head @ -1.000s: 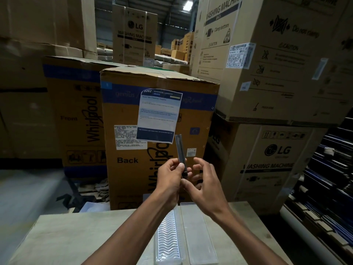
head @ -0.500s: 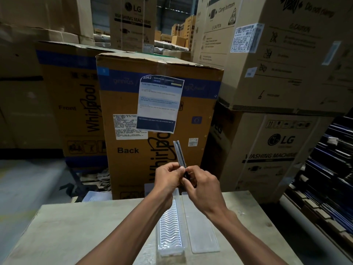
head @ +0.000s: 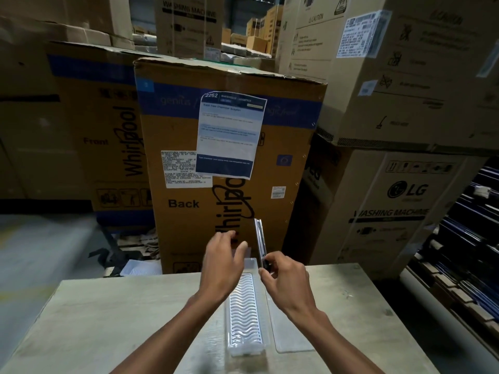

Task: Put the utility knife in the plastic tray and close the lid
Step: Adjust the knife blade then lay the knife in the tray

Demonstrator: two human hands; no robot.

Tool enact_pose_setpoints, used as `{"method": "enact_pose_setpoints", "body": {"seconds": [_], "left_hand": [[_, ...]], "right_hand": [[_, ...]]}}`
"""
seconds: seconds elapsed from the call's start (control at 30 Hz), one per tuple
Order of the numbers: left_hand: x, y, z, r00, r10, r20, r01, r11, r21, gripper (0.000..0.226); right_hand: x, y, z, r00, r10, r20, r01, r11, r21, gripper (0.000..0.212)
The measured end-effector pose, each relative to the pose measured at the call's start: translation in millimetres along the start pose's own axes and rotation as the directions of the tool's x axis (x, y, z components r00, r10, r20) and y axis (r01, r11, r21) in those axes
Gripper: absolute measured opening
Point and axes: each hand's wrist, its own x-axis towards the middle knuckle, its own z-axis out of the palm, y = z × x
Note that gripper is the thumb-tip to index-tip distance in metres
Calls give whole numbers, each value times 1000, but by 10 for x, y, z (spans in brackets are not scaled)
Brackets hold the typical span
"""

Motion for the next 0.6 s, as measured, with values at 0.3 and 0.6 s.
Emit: {"method": "enact_pose_setpoints", "body": {"seconds": [0.3,0.6], "left_hand": [[59,-546,-141,962,272,37,-228,715,661,87],[193,-618,-294,970,240,31,-201,728,656,81]], "right_hand": [[-219,262,868,919,255,300,-235,967,-103,32],[-216,525,1567,849,355,391,-299,933,-199,27]]}}
